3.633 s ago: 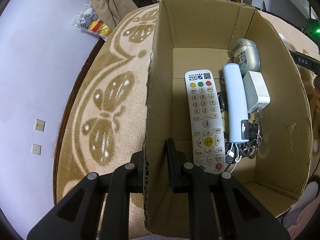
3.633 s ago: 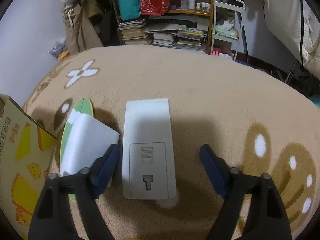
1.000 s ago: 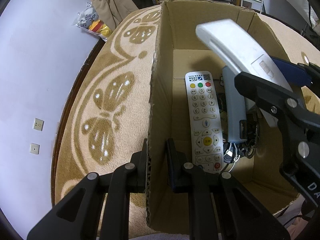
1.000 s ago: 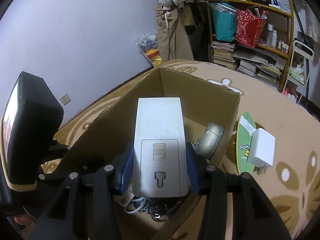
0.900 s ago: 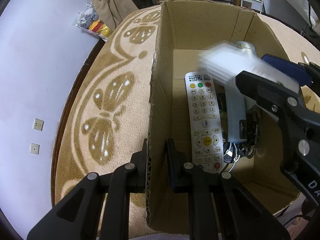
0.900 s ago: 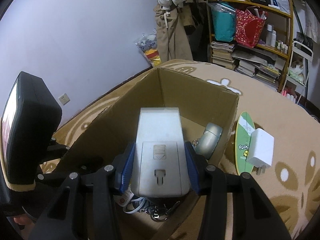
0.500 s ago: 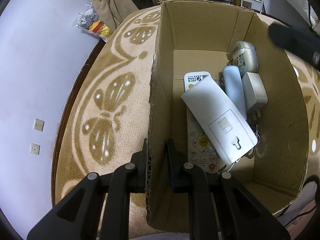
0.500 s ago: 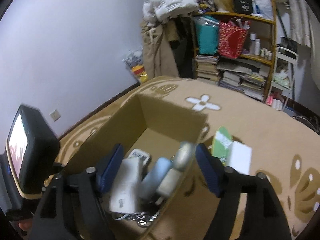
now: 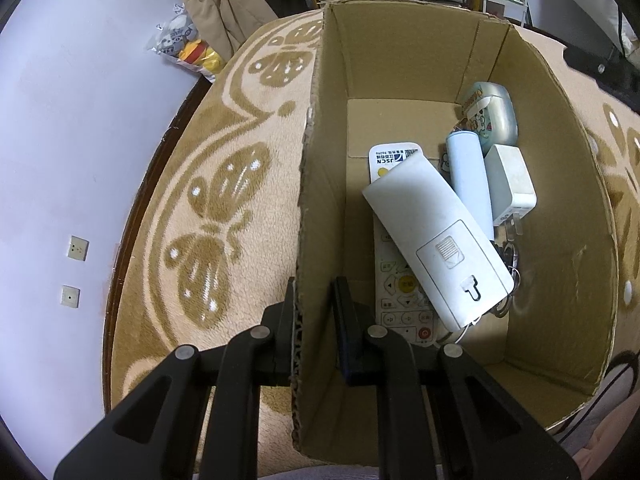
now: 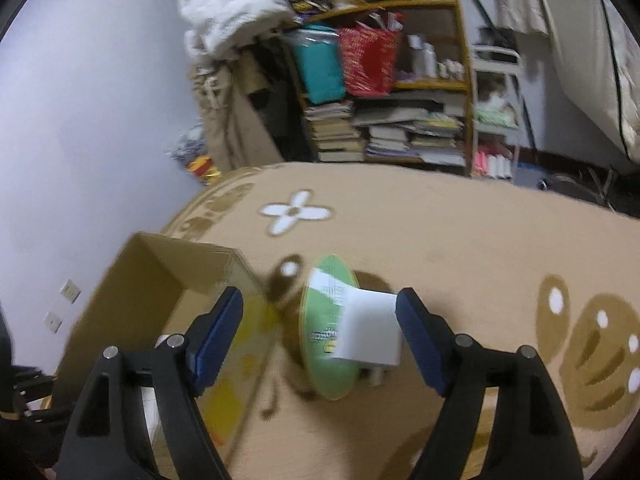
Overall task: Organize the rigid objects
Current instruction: 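Return the right tool to the white cube charger and grasp it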
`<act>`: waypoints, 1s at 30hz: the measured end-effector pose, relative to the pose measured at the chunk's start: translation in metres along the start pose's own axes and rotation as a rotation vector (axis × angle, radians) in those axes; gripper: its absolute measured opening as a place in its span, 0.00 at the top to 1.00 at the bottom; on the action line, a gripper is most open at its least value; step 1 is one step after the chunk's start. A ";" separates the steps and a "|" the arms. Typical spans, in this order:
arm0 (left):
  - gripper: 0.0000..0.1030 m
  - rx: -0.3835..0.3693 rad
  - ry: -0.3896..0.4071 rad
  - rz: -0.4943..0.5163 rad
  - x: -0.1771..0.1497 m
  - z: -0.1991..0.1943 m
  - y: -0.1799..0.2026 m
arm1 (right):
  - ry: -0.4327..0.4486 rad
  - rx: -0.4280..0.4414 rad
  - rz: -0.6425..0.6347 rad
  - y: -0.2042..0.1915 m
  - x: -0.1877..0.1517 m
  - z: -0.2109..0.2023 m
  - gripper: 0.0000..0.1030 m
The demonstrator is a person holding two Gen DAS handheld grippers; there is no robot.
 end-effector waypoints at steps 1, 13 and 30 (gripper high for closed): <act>0.86 -0.001 -0.001 -0.001 0.000 0.000 0.001 | -0.012 -0.008 0.013 0.006 -0.002 0.005 0.19; 0.86 0.000 -0.003 -0.002 0.001 0.000 0.000 | -0.092 0.001 0.093 0.036 -0.024 0.032 0.21; 0.85 0.002 -0.004 -0.001 0.000 0.001 -0.001 | -0.156 -0.001 0.096 0.036 -0.045 0.052 0.39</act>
Point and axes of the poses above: each gripper's, at about its wrist camera, not at the fingertips, and z roughly the way its jaws point, y to its right, x to its top, the point moved 9 cm from there along z, roughly the way its jaws point, and after that the axes turned 4 degrees about x, right-handed, at the moved point
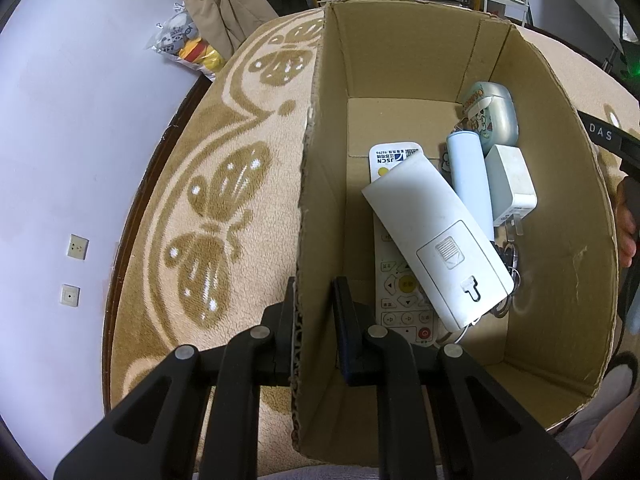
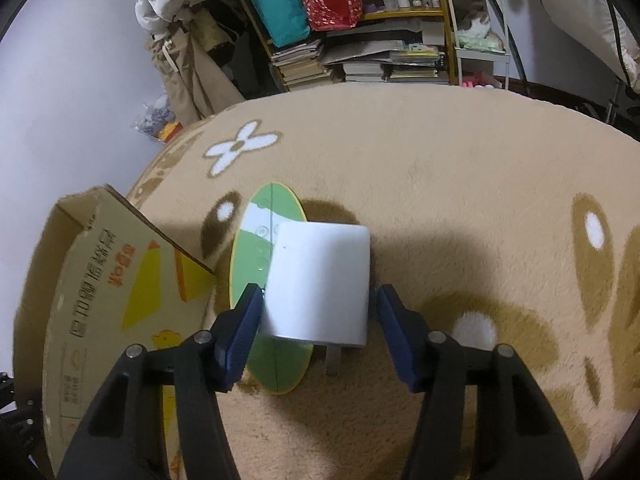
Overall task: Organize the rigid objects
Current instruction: 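Return the right tool to the white cube charger and grasp it, then carry the white cube charger into the box and release it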
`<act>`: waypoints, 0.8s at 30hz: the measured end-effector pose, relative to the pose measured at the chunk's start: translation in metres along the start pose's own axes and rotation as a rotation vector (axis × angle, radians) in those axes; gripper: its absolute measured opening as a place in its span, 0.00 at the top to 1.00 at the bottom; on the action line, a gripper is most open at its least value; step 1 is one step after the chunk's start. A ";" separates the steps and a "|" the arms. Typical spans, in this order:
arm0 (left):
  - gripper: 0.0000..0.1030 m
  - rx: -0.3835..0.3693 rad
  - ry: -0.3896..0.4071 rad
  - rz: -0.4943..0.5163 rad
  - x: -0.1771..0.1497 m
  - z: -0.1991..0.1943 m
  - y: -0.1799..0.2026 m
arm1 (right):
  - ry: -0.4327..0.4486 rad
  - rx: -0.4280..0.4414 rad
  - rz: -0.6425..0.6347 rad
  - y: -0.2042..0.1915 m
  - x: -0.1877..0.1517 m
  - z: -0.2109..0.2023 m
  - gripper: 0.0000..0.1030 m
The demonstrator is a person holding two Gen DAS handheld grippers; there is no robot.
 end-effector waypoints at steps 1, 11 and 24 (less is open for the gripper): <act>0.84 0.002 0.001 0.001 0.000 0.000 0.000 | 0.002 -0.001 -0.001 0.000 0.000 0.000 0.39; 0.86 -0.004 0.003 0.000 -0.002 -0.001 0.000 | 0.009 -0.012 0.001 0.001 -0.003 -0.003 0.45; 0.86 0.009 0.008 0.010 -0.002 -0.002 0.002 | 0.034 -0.023 0.054 0.004 -0.009 -0.033 0.46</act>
Point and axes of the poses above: each gripper's, at about its wrist camera, not at the fingertips, and z roughly the way its jaws point, y to its right, x to its top, the point moved 9 cm from there along z, roughly the way its jaws point, and after that the axes turned 4 degrees about x, right-handed, at the moved point
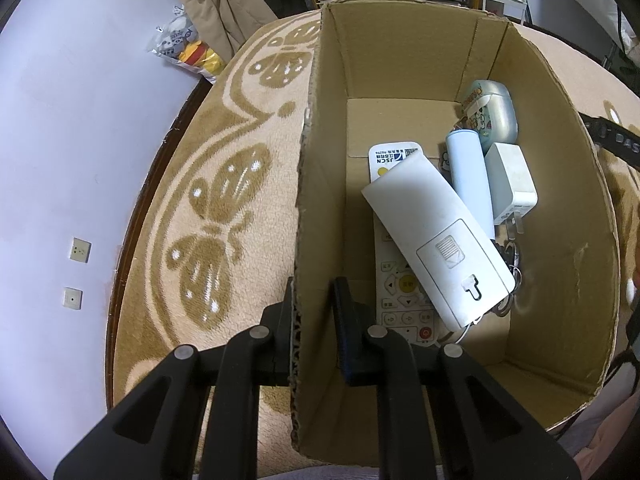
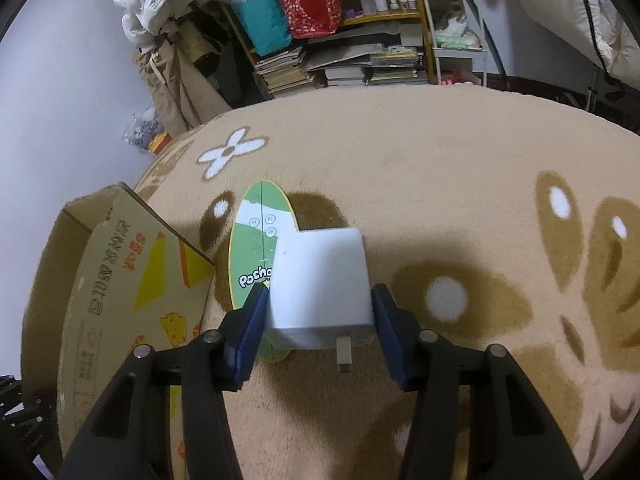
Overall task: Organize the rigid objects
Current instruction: 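Carry the white cube charger into the box and release it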
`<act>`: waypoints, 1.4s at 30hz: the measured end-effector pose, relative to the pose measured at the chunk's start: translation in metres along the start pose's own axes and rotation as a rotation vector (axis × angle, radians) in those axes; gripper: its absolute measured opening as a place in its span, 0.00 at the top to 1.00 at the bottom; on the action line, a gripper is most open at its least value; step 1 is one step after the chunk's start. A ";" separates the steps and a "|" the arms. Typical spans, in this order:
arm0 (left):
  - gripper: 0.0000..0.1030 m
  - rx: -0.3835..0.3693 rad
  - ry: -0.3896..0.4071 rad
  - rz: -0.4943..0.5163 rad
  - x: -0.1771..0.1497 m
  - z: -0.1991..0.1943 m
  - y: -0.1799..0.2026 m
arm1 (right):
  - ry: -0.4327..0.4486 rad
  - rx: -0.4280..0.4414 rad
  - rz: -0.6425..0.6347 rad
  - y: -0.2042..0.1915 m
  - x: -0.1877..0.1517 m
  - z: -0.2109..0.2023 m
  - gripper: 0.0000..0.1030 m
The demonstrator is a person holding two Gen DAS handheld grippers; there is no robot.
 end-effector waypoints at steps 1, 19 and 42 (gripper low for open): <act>0.86 0.001 0.000 0.001 0.000 0.000 0.000 | -0.001 0.004 0.003 -0.001 -0.001 -0.003 0.46; 0.85 0.008 0.003 0.006 0.000 -0.002 0.000 | 0.147 0.070 -0.034 -0.040 0.024 -0.042 0.46; 0.85 0.005 0.003 0.003 0.000 -0.002 0.000 | 0.151 0.328 -0.235 -0.159 -0.003 -0.057 0.46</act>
Point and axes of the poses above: each gripper's, at about its wrist camera, not at the fingertips, and z roughly the way its jaws point, y to its right, x to its top, the point moved 9 cm from there along z, roughly the way its jaws point, and after that the axes turned 4 degrees about x, right-handed, at the moved point
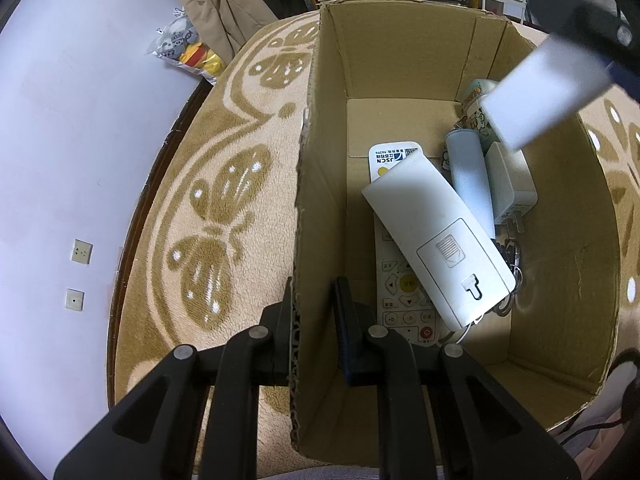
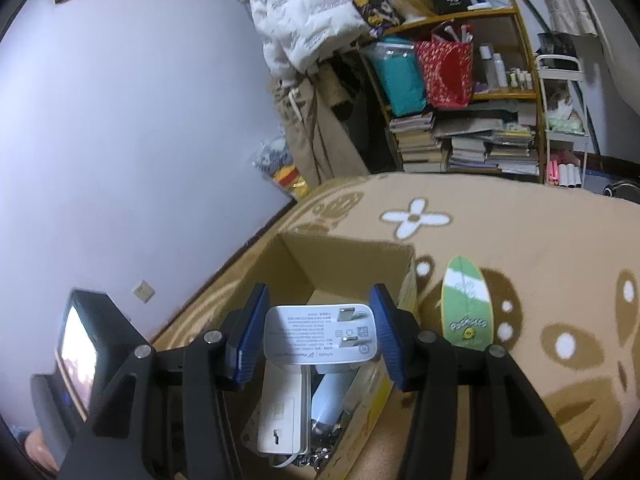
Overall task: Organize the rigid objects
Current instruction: 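Carry the white cube charger into the box and release it, then move the right tool to the green Pochacco card and grasp it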
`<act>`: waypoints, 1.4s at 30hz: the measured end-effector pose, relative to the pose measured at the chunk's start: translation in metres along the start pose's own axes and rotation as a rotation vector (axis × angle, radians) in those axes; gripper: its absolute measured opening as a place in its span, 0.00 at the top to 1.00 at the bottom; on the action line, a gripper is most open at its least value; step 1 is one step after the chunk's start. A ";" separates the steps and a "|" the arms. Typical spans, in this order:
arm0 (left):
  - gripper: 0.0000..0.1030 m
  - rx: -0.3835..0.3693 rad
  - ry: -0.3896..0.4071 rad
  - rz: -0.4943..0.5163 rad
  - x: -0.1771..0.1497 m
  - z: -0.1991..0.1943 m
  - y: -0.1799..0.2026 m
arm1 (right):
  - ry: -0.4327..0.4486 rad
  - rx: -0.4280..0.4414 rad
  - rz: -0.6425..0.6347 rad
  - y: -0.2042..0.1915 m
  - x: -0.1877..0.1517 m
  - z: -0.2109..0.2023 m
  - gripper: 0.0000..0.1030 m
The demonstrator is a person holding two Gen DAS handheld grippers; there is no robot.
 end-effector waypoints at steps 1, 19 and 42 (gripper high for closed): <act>0.85 0.000 0.000 0.000 0.000 0.000 0.000 | -0.010 -0.003 -0.003 0.000 -0.003 0.003 0.46; 0.85 -0.014 0.000 -0.007 0.000 0.000 -0.001 | 0.000 -0.042 -0.016 -0.001 -0.004 -0.001 0.46; 0.86 -0.022 -0.009 -0.027 0.000 0.003 -0.003 | 0.035 -0.302 0.127 0.113 0.013 -0.010 0.13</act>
Point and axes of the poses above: each gripper's, at about its wrist camera, not at the fingertips, and z roughly the way its jaws point, y to its right, x to its top, the point moved 9 cm from there along z, roughly the way its jaws point, and after that the axes turned 4 degrees about x, right-handed, at the moved point
